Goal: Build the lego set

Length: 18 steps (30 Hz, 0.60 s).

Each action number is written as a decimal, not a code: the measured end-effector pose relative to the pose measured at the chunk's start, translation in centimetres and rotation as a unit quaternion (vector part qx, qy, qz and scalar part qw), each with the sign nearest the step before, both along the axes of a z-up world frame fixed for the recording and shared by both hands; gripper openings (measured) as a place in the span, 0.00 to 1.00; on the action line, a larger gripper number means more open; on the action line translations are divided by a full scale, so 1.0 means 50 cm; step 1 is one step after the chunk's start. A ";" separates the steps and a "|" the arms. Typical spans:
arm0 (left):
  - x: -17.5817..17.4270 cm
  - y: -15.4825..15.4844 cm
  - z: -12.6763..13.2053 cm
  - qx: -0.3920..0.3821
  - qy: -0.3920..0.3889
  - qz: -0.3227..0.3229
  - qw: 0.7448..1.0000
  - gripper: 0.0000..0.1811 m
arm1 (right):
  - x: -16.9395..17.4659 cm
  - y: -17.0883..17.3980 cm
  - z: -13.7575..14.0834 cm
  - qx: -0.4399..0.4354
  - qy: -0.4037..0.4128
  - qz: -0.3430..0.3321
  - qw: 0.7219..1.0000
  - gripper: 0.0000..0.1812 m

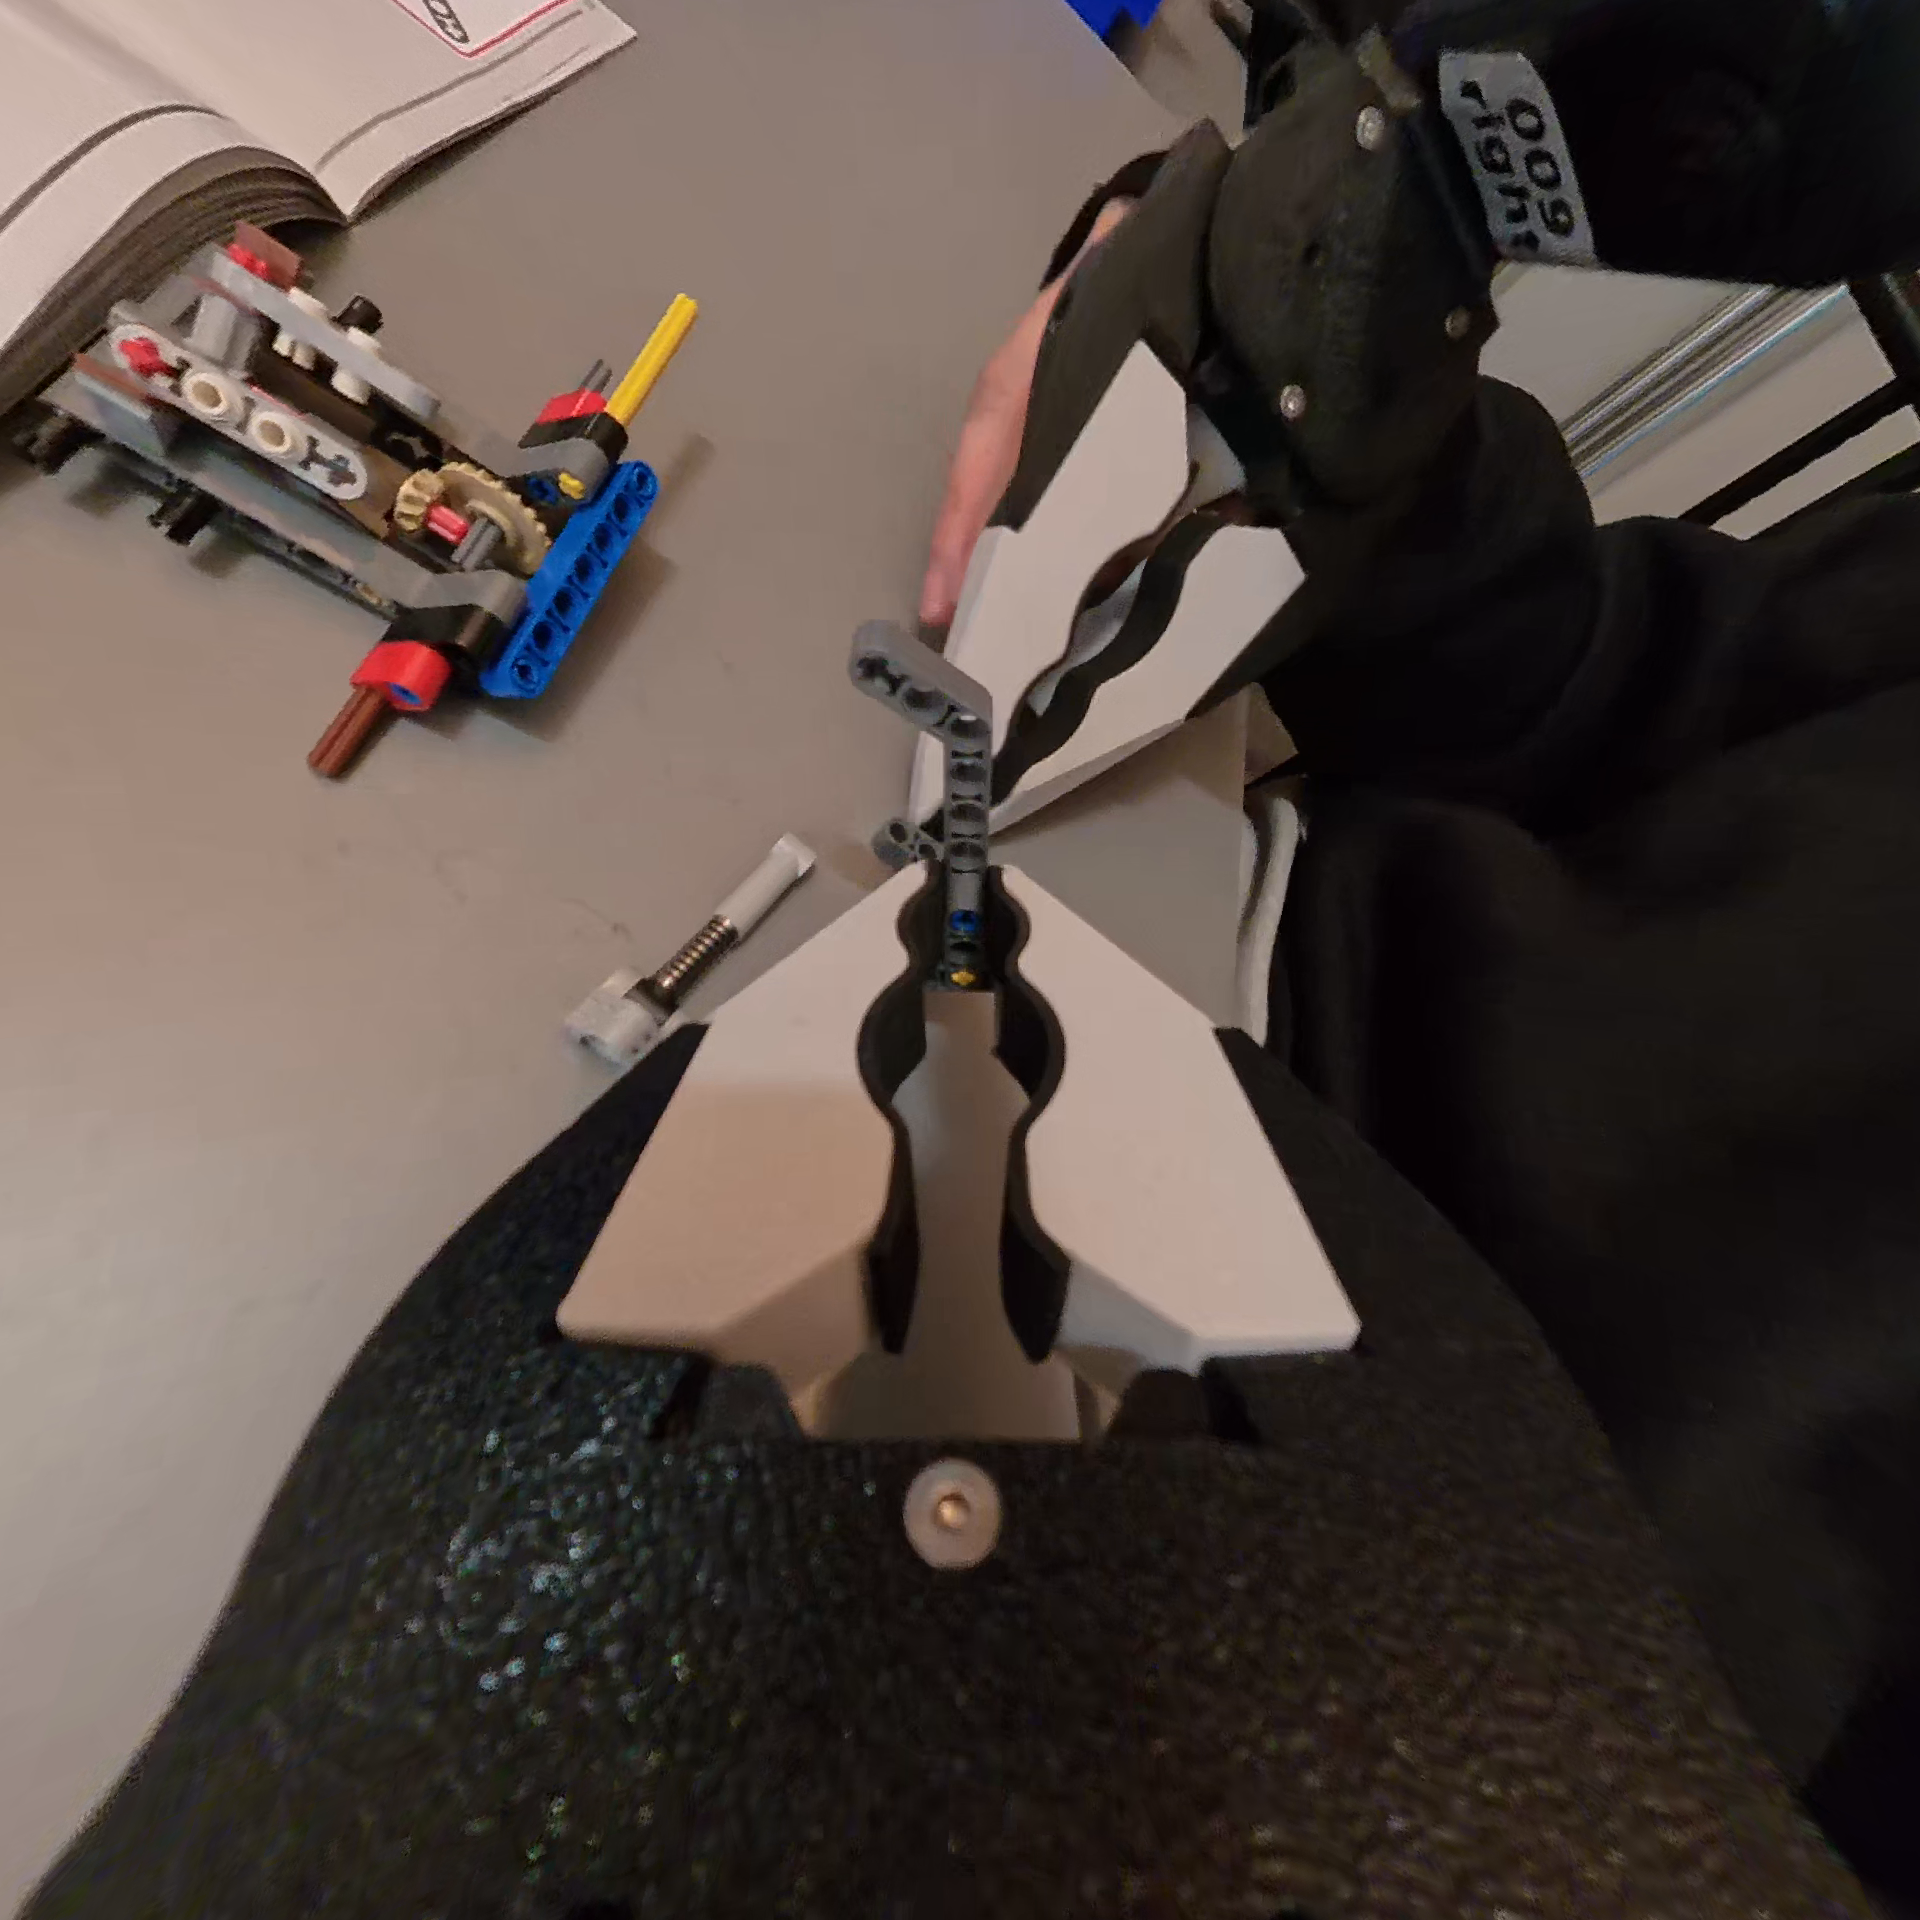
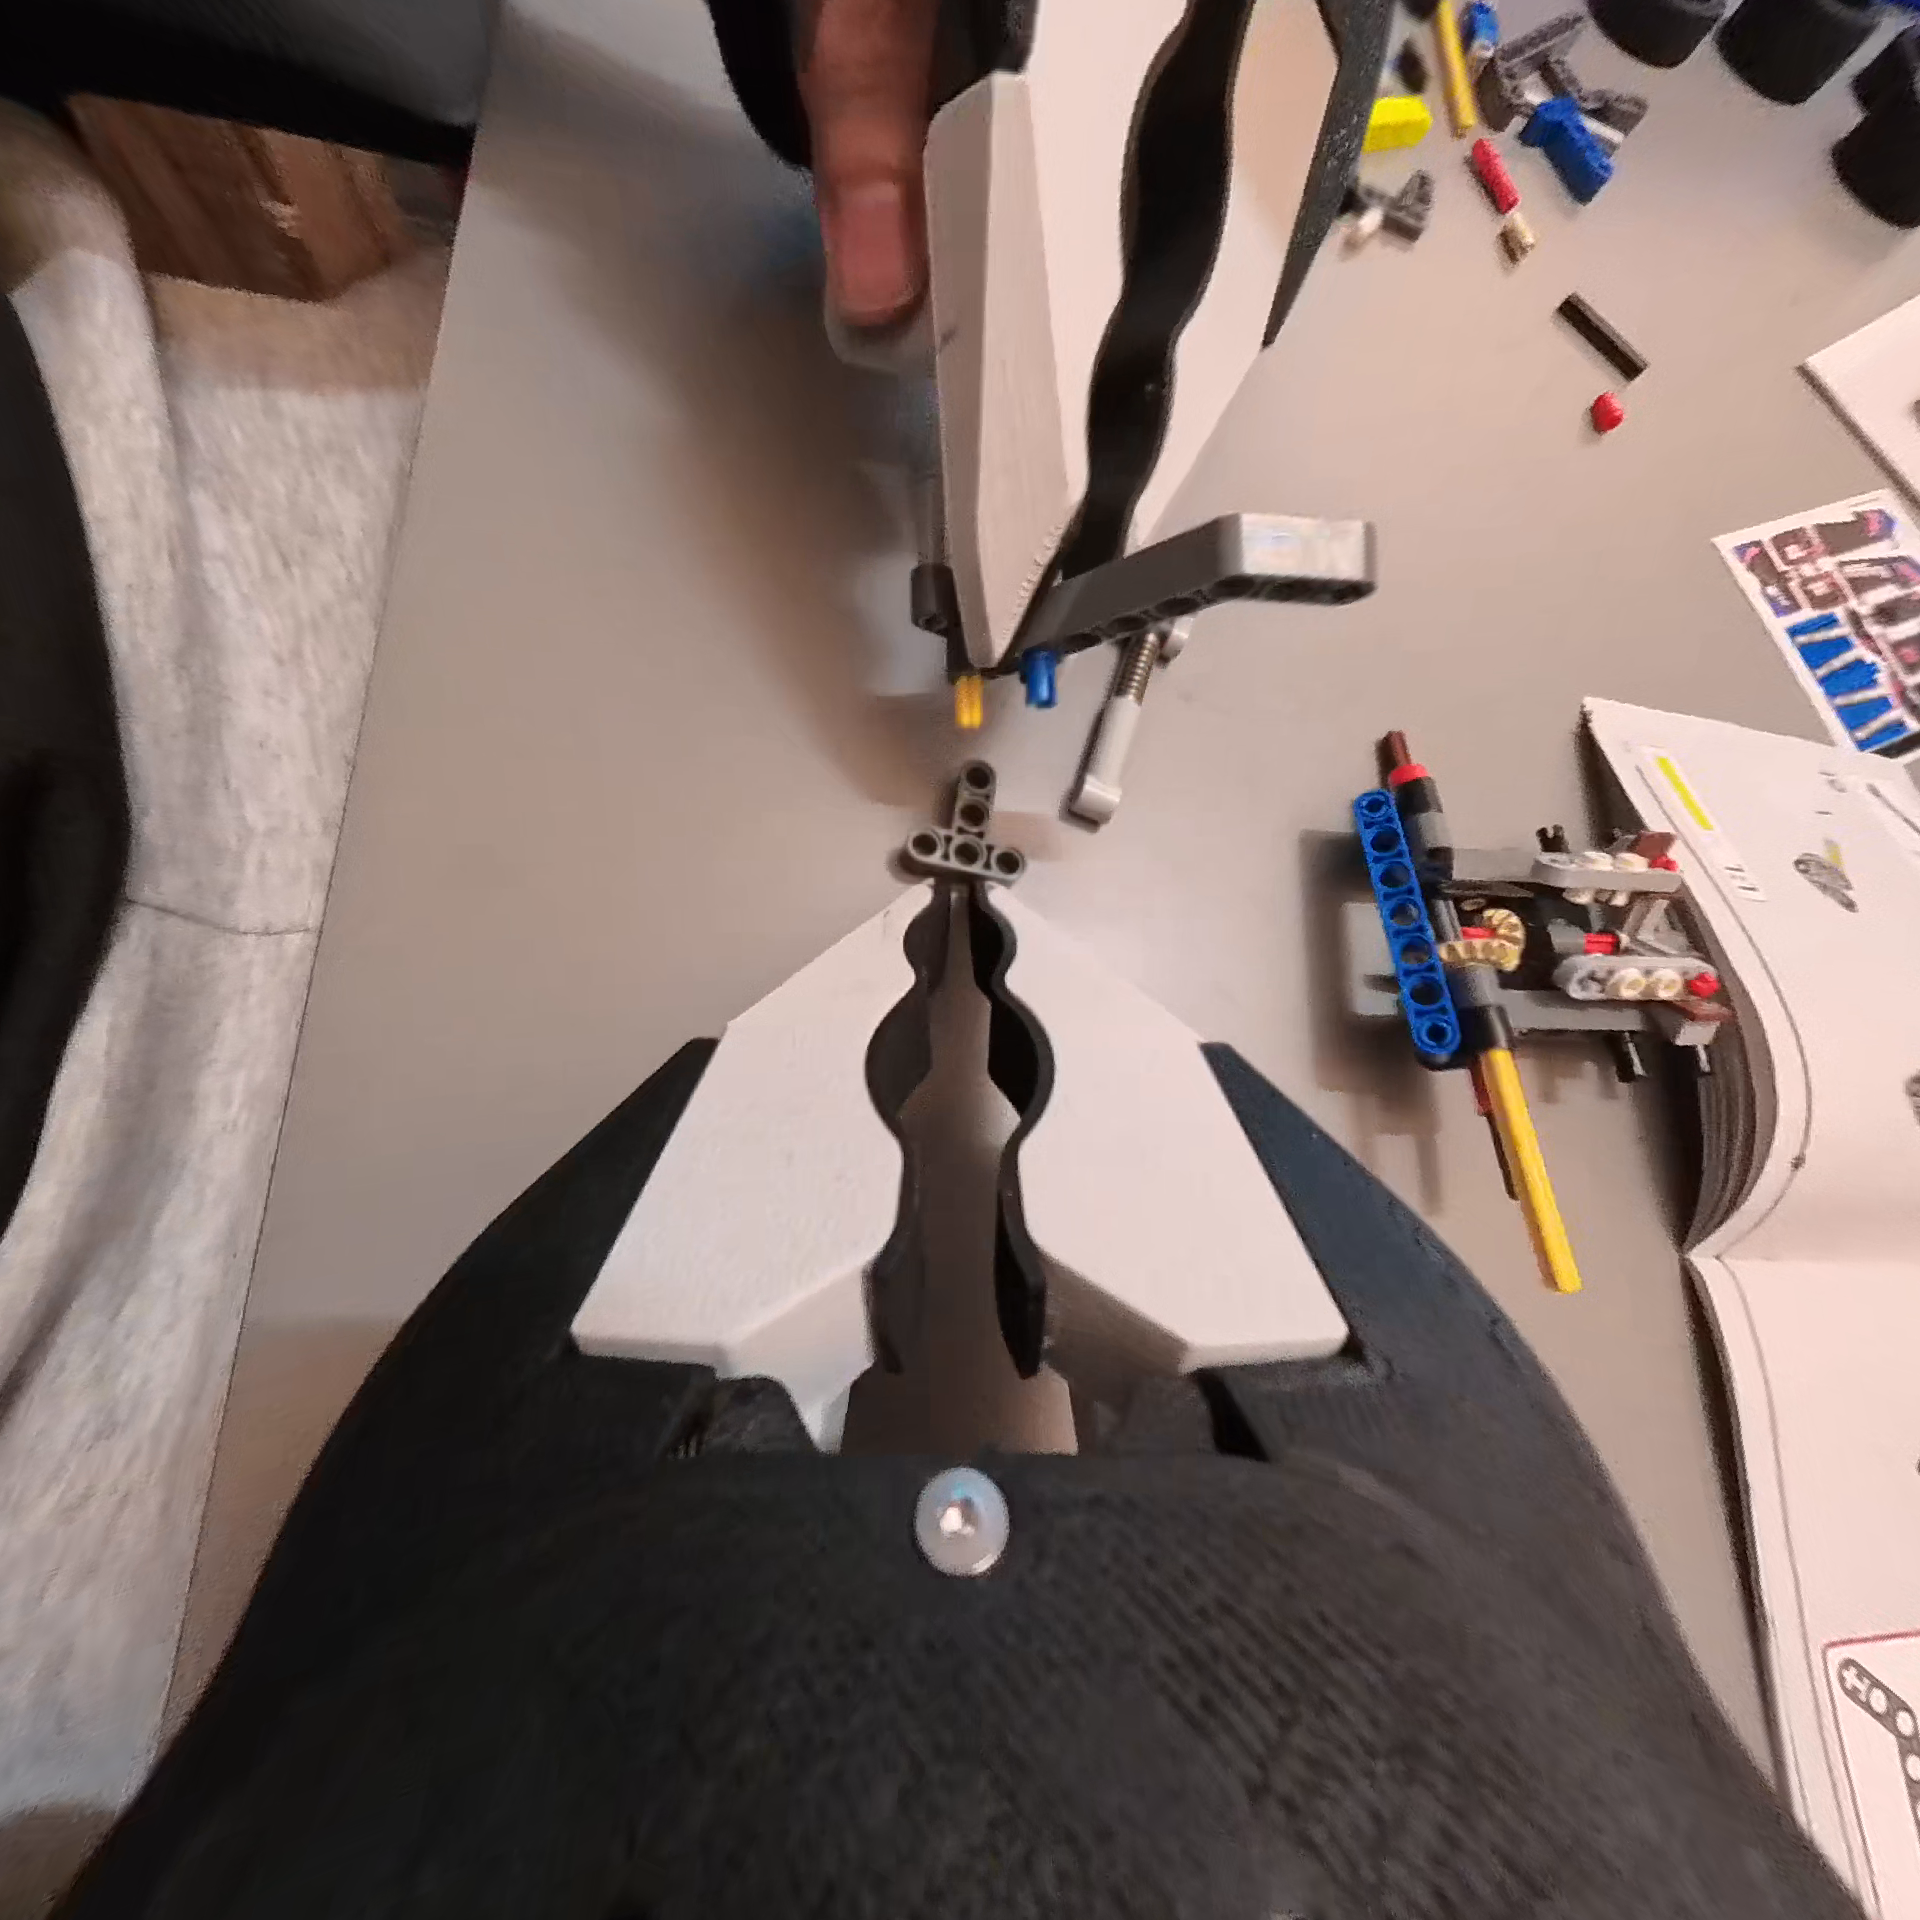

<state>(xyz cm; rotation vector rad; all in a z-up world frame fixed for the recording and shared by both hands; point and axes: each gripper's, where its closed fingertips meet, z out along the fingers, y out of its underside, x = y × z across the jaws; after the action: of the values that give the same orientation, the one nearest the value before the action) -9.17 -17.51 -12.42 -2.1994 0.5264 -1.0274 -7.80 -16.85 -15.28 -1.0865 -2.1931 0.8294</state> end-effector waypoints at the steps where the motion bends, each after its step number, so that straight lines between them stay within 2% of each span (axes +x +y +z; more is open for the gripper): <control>1: -0.003 0.001 0.001 0.000 0.001 0.004 1.000 0.03 | -0.003 -0.004 0.000 0.006 0.005 -0.009 1.000 0.01; 4: -0.010 0.001 0.004 0.000 0.001 0.009 1.000 0.03 | -0.004 -0.029 0.002 -0.005 -0.004 -0.026 1.000 0.06; 8: -0.014 -0.001 0.003 -0.003 0.000 0.013 1.000 0.03 | -0.006 -0.009 0.011 0.030 0.002 -0.031 0.999 0.16; 10: -0.015 -0.002 0.003 -0.003 0.002 0.015 1.000 0.03 | -0.013 0.006 0.014 0.030 0.001 -0.025 0.999 0.14; 14: -0.015 -0.004 0.005 -0.006 0.002 0.015 1.000 0.03 | -0.026 -0.004 0.006 0.010 -0.009 0.034 0.999 0.10; 18: -0.017 -0.009 0.008 -0.007 0.005 0.015 1.000 0.03 | -0.033 -0.018 0.004 0.014 -0.005 0.062 0.998 0.09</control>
<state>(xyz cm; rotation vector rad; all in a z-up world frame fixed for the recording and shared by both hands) -10.03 -17.97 -12.01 -2.2194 0.4921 -1.0072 -9.43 -17.77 -15.10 -0.9507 -2.2928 0.8456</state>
